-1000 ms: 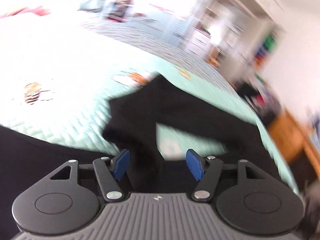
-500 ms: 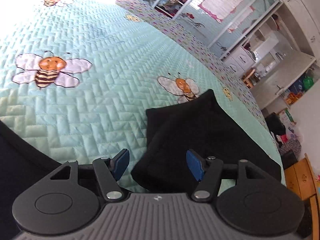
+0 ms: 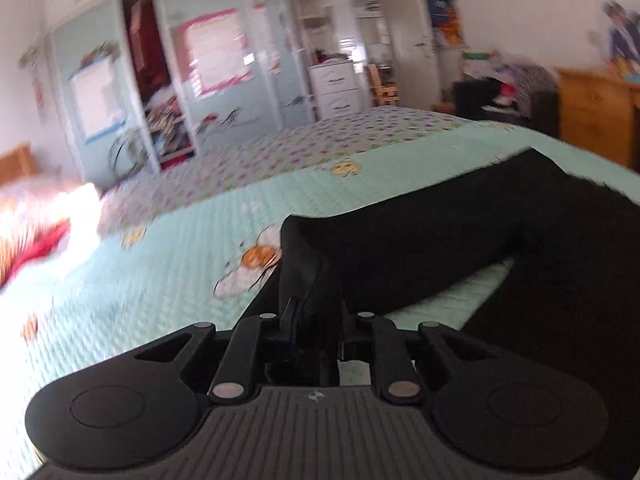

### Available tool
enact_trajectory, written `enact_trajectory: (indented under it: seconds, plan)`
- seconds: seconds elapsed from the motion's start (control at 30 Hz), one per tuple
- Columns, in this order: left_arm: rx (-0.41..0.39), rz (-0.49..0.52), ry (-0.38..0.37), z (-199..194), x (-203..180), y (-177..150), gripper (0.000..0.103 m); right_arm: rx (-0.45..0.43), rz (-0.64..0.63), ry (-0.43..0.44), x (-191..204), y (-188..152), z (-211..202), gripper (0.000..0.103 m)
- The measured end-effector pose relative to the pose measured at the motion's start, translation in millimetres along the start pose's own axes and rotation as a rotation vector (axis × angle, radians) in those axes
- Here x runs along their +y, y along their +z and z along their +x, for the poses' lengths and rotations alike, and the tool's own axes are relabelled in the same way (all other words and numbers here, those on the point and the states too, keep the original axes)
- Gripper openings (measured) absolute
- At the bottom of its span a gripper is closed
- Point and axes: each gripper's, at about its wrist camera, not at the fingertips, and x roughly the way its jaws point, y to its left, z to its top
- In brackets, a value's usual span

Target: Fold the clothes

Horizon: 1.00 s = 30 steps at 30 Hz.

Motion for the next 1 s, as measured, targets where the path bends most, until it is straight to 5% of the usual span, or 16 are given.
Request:
enact_trajectory:
  seconds: [0.13, 0.3, 0.37, 0.47, 0.5, 0.63, 0.8, 0.87, 1.0]
  plan:
    - [-0.037, 0.404, -0.107, -32.0, -67.8, -16.3, 0.015, 0.001, -0.013, 0.005, 4.8, -3.2, 0.0, 0.076]
    - [0.109, 0.53, -0.345, -48.6, -103.2, -72.9, 0.016, 0.002, -0.02, 0.001, 2.8, -5.9, -4.7, 0.076]
    - [0.132, 0.493, -0.319, -46.8, -102.9, -87.9, 0.017, 0.013, -0.02, -0.003, 1.5, -7.6, -5.0, 0.076]
    - [0.162, 0.19, -0.292, -46.6, -78.4, -84.1, 0.024, 0.024, -0.023, -0.001, 2.4, -10.1, -4.9, 0.076]
    - [0.162, 0.05, -0.298, -49.8, -65.3, -82.1, 0.034, 0.025, -0.024, 0.0, 2.6, -9.7, -5.6, 0.076]
    - [0.16, -0.626, -0.353, -67.6, -9.6, -102.0, 0.058, 0.022, -0.024, 0.001, 2.7, -8.2, -6.7, 0.076]
    - [0.257, -1.343, -0.396, -73.4, 22.7, -163.7, 0.059, 0.032, -0.021, 0.01, 2.6, -10.0, -4.9, 0.076]
    - [0.308, -1.487, -0.387, -74.3, 21.7, -177.4, 0.059, 0.037, -0.024, 0.019, 4.2, -10.1, -4.6, 0.076]
    - [0.316, -1.496, -0.381, -73.3, 17.5, -171.5, 0.059, 0.034, -0.028, 0.037, 6.7, -9.1, -6.3, 0.077]
